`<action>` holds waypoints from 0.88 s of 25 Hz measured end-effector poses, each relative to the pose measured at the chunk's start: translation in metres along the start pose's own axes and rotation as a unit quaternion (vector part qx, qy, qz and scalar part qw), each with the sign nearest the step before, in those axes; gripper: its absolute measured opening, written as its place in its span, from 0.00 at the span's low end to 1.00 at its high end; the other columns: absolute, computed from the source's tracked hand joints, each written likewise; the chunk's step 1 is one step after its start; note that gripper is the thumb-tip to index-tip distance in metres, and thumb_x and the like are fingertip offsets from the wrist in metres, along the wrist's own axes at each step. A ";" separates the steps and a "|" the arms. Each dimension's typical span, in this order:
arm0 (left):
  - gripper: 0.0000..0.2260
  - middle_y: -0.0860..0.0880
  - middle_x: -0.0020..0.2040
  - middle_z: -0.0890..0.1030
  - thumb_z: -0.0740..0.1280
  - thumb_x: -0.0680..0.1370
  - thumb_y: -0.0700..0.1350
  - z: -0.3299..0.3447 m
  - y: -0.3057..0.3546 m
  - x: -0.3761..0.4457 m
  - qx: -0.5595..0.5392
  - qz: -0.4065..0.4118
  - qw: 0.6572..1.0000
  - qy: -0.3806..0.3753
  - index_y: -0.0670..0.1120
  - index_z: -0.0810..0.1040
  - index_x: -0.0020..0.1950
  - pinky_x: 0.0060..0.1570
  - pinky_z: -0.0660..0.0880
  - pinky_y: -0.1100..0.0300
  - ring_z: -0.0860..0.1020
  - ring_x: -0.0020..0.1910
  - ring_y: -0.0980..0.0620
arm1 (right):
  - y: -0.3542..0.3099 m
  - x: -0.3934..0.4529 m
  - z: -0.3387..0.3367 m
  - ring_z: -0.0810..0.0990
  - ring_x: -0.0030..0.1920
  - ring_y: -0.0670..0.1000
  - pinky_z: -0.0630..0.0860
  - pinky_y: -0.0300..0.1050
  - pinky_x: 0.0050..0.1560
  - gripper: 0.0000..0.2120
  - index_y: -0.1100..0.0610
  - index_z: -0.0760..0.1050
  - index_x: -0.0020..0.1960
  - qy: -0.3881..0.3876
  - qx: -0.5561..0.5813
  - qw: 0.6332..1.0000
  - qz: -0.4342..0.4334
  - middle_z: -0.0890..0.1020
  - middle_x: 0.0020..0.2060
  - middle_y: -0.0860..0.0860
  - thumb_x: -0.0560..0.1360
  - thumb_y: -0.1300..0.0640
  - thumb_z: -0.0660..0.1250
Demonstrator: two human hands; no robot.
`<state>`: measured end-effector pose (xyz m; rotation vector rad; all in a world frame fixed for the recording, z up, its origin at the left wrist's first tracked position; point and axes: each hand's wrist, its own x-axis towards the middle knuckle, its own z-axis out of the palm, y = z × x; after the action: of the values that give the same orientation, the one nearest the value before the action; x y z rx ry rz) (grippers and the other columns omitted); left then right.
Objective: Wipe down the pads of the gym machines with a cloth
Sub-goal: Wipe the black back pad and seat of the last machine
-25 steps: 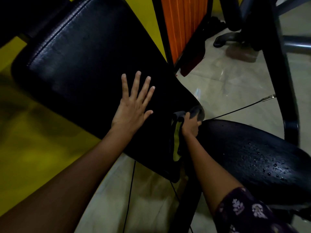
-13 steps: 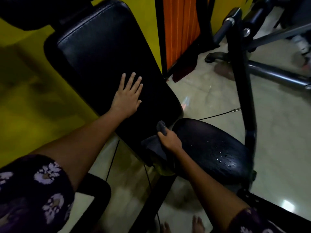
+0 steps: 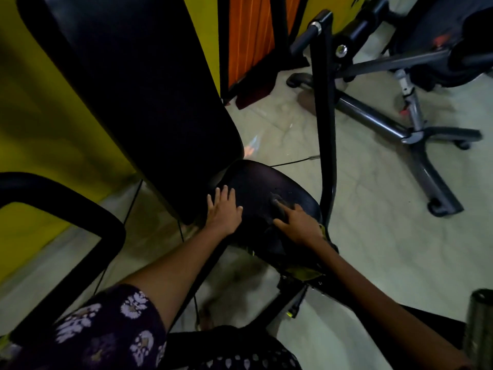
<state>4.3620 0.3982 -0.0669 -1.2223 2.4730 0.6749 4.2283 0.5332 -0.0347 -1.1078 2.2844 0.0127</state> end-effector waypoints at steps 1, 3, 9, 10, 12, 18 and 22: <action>0.27 0.45 0.78 0.48 0.53 0.82 0.51 0.011 0.010 -0.003 -0.015 -0.003 1.000 -0.006 0.44 0.49 0.78 0.74 0.42 0.47 0.45 0.77 0.46 | 0.019 -0.002 -0.002 0.73 0.62 0.61 0.74 0.54 0.55 0.27 0.38 0.52 0.75 -0.004 -0.025 1.000 0.002 0.65 0.69 0.58 0.78 0.43 0.57; 0.27 0.45 0.78 0.48 0.54 0.82 0.52 0.033 0.028 -0.006 -0.047 -0.016 0.999 -0.014 0.44 0.49 0.78 0.74 0.42 0.47 0.45 0.77 0.46 | 0.052 0.002 -0.007 0.75 0.60 0.60 0.75 0.53 0.52 0.28 0.39 0.51 0.75 -0.006 -0.082 0.997 0.003 0.65 0.68 0.58 0.78 0.42 0.56; 0.31 0.45 0.78 0.42 0.58 0.81 0.53 0.107 0.085 0.009 -0.238 -0.217 0.945 0.055 0.44 0.48 0.78 0.73 0.42 0.46 0.43 0.77 0.45 | 0.108 0.057 0.016 0.76 0.55 0.61 0.74 0.51 0.49 0.29 0.41 0.51 0.76 0.023 -0.135 0.990 -0.027 0.67 0.62 0.59 0.78 0.43 0.57; 0.32 0.45 0.78 0.41 0.58 0.80 0.54 0.117 0.095 0.014 -0.272 -0.271 0.921 0.069 0.44 0.47 0.78 0.72 0.43 0.44 0.42 0.77 0.45 | 0.112 0.063 0.031 0.75 0.57 0.61 0.73 0.51 0.51 0.29 0.41 0.50 0.76 0.014 -0.151 0.987 -0.047 0.66 0.63 0.59 0.78 0.43 0.57; 0.34 0.46 0.78 0.39 0.58 0.80 0.55 0.127 0.113 0.024 -0.352 -0.369 0.855 0.094 0.44 0.45 0.78 0.72 0.45 0.42 0.42 0.77 0.45 | 0.118 0.069 0.053 0.73 0.58 0.59 0.71 0.50 0.51 0.30 0.40 0.49 0.76 0.024 -0.178 0.981 -0.075 0.66 0.63 0.58 0.78 0.41 0.56; 0.30 0.47 0.78 0.43 0.52 0.81 0.58 0.153 0.142 0.067 -0.433 -0.513 0.712 0.204 0.46 0.45 0.78 0.69 0.52 0.36 0.43 0.77 0.48 | 0.129 0.107 0.055 0.70 0.59 0.58 0.68 0.50 0.54 0.28 0.41 0.49 0.76 0.093 -0.187 0.974 -0.089 0.65 0.63 0.58 0.78 0.41 0.54; 0.35 0.48 0.78 0.50 0.39 0.75 0.63 0.163 0.146 0.079 -0.402 -0.541 0.684 0.281 0.48 0.51 0.78 0.67 0.57 0.42 0.49 0.77 0.48 | 0.121 0.158 0.036 0.71 0.57 0.58 0.67 0.52 0.56 0.27 0.42 0.54 0.75 0.106 -0.167 0.975 -0.098 0.67 0.61 0.57 0.78 0.41 0.55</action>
<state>4.2072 0.5095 -0.2002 -3.1505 1.0939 1.0919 4.0839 0.5086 -0.1746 -1.5705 2.4060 0.2182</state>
